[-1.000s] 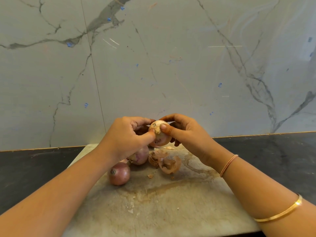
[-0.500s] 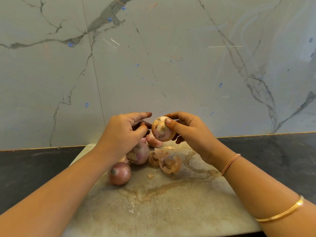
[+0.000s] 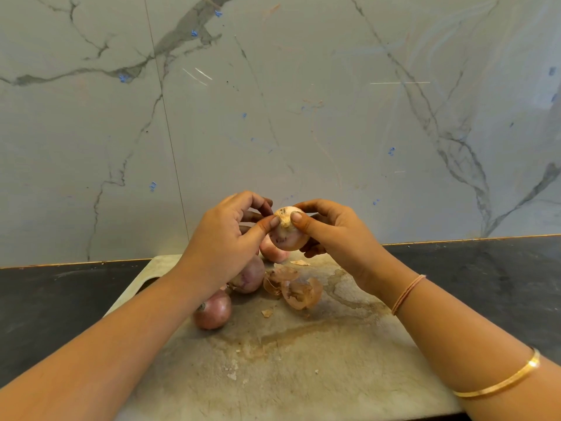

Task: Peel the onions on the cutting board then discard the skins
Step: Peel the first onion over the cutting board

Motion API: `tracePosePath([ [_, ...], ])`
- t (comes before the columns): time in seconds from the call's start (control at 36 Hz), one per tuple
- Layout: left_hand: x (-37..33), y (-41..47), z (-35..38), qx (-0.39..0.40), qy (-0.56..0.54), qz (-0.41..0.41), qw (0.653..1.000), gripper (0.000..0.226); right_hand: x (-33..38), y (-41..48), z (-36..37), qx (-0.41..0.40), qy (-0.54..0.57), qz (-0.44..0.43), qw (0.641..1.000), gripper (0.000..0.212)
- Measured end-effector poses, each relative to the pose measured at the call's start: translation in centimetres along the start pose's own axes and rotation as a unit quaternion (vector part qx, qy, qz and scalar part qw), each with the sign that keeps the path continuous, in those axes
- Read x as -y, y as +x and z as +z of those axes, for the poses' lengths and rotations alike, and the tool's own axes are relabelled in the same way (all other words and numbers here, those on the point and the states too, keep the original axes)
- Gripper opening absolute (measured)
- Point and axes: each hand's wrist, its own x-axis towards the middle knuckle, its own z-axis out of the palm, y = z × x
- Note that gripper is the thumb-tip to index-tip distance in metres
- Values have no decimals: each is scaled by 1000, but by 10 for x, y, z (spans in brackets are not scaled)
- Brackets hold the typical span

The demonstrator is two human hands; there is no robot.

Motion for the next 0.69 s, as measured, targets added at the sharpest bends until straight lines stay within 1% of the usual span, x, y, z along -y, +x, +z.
tracePosePath([
  [0.11, 0, -2, 4, -1, 52, 27, 998, 10, 1, 0, 0, 1, -1, -4, 1000, 23],
  [0.19, 0, -2, 6, 10, 60, 25, 998, 7, 1, 0, 1, 3, -4, -4, 1000, 23],
  [0.31, 1, -2, 8, 10, 36, -2, 999, 6, 2, -1, 2, 10, 4, 0, 1000, 21],
  [0.42, 4, 0, 7, 5, 40, -30, 999, 8, 3, -1, 1, 15, 11, 12, 1000, 22],
  [0.5, 6, 3, 3, -2, 17, -61, 998, 7, 5, 0, -1, 13, 43, 23, 999, 18],
  [0.56, 7, 4, -1, -10, 20, -68, 997, 6, 7, 0, -3, 2, 78, 34, 996, 19],
  [0.64, 6, 4, -4, -5, 43, -42, 998, 12, 8, 1, -5, -15, 147, 65, 987, 22],
  [0.69, 4, 2, -6, 28, 10, -10, 1000, 23, 9, 1, -6, -20, 177, 87, 980, 24],
])
